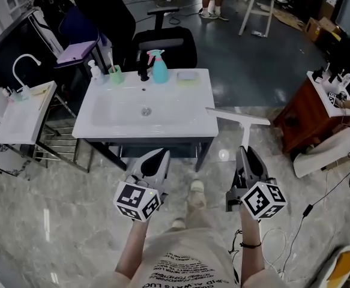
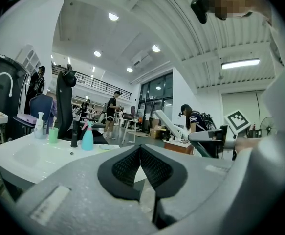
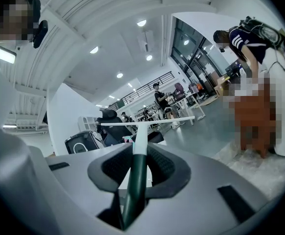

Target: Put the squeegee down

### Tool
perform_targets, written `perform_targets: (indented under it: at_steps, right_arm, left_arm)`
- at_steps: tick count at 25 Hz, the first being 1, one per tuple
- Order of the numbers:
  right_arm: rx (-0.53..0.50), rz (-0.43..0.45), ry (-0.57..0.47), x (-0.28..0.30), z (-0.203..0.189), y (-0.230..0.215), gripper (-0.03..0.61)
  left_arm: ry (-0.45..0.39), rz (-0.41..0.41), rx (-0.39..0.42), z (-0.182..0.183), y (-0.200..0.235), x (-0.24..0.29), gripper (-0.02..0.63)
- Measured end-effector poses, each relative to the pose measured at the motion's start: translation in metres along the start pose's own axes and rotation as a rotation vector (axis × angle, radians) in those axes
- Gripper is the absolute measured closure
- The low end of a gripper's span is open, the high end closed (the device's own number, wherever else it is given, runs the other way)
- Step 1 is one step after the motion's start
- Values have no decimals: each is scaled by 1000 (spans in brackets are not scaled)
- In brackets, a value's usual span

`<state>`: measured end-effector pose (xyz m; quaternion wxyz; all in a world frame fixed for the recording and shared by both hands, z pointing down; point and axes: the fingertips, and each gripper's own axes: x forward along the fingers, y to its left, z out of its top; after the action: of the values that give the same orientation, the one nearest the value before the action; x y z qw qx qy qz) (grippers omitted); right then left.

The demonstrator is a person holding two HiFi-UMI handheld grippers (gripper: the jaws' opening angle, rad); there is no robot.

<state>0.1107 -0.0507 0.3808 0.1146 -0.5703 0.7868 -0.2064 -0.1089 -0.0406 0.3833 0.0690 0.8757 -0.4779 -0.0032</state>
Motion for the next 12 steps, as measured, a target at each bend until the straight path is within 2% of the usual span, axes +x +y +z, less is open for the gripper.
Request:
perform_targets:
  at_steps: [12]
  right_arm:
    - [2,13,66,98,0,-36,483]
  left_arm:
    - [41,33,-33,-9,49,81,591]
